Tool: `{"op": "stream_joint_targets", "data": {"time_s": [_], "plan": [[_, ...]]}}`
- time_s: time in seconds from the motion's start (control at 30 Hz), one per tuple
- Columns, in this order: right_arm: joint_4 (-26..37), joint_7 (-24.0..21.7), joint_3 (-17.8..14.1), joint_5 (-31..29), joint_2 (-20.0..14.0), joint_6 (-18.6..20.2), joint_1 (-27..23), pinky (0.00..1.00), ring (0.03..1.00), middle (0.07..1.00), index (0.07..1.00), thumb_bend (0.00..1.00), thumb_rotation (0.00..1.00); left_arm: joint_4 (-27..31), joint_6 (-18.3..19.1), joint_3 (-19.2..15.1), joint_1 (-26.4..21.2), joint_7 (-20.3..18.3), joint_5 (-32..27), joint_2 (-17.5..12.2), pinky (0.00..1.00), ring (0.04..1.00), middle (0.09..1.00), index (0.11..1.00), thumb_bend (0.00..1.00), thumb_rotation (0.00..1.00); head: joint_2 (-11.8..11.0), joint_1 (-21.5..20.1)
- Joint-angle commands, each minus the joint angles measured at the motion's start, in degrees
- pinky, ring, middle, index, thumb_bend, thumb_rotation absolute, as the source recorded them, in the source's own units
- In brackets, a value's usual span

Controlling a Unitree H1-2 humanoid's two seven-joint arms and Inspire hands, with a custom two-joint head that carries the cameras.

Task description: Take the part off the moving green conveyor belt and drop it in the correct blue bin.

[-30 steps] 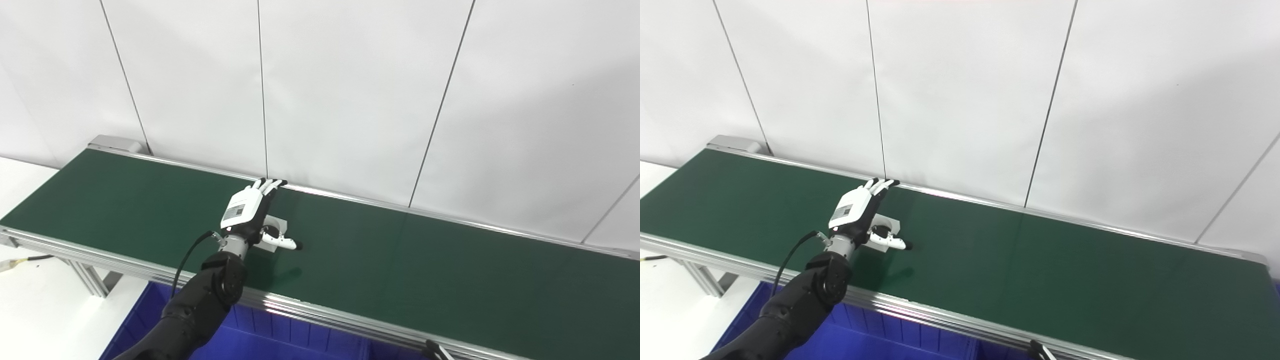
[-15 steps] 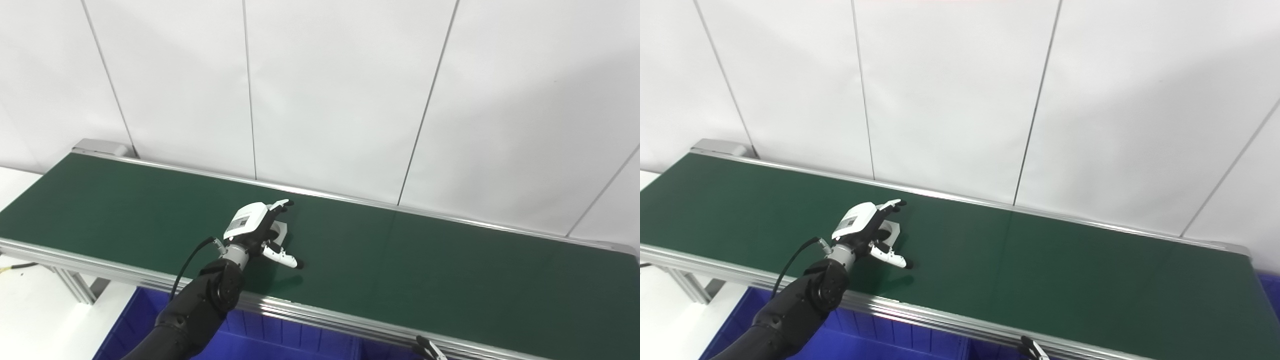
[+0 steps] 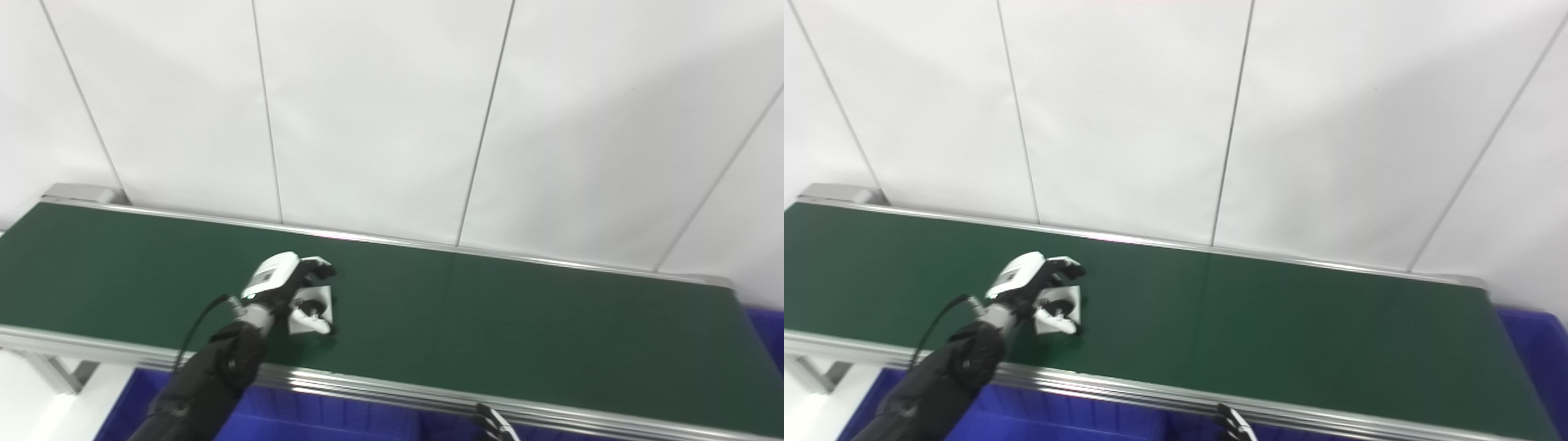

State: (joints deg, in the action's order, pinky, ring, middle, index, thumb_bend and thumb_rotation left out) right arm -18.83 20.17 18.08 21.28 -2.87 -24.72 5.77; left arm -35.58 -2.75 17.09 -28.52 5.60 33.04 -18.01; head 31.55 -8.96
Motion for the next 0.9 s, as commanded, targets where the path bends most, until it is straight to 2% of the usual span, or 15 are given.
{"op": "stream_joint_targets", "data": {"time_s": [0.0,0.07,0.27,0.33,0.43,0.53,0.63,0.87], "plan": [[1.61,0.83,0.31,-0.03,0.55,-2.18,-0.30,0.65,0.757,0.807,0.855,0.64,0.04,0.19,1.15,0.05,0.28,-0.09,1.09,-1.98,0.39,0.523,0.668,0.631,0.48,0.00,0.26,-0.32],[1.42,0.81,0.46,0.00,0.66,-2.19,-0.41,0.65,0.756,0.809,0.857,0.63,0.03,0.20,1.09,0.23,0.43,-0.12,1.14,-2.19,0.37,0.491,0.650,0.602,0.42,0.00,0.40,-0.52],[0.58,2.63,1.30,0.51,0.70,-2.20,-1.08,0.64,0.744,0.808,0.848,0.63,0.01,-0.51,-2.91,-0.63,1.15,-1.16,-1.96,-2.32,0.36,0.468,0.568,0.525,0.41,0.00,0.55,-0.49],[0.70,2.98,1.54,0.49,0.48,-2.20,-1.20,0.64,0.744,0.806,0.847,0.63,0.01,-0.17,-3.90,-1.51,1.62,-0.88,-3.46,-1.77,0.41,0.459,0.505,0.499,0.46,0.00,0.75,0.37],[1.04,2.86,1.39,0.42,0.50,-2.18,-1.06,0.64,0.741,0.803,0.847,0.63,0.00,0.91,-4.88,-2.49,2.49,0.26,-4.55,-1.09,0.47,0.449,0.479,0.484,0.48,0.00,0.75,0.79],[1.33,2.79,1.34,0.54,0.44,-2.17,-0.89,0.63,0.738,0.800,0.847,0.63,0.00,3.51,-5.75,-3.78,3.98,2.41,-4.84,-0.25,0.47,0.444,0.476,0.479,0.48,0.00,0.80,1.05],[1.51,2.46,1.13,0.26,0.53,-2.16,-0.71,0.63,0.739,0.798,0.846,0.63,0.00,6.96,-8.60,-5.64,6.05,4.85,-5.95,1.01,0.43,0.440,0.480,0.487,0.48,0.00,0.82,1.45],[1.63,2.20,0.94,0.13,0.25,-2.19,-0.56,0.63,0.741,0.799,0.845,0.63,0.01,18.13,-12.08,-10.19,11.11,3.60,-13.16,4.63,0.40,0.443,0.490,0.480,0.48,0.00,-0.02,3.17]]}}
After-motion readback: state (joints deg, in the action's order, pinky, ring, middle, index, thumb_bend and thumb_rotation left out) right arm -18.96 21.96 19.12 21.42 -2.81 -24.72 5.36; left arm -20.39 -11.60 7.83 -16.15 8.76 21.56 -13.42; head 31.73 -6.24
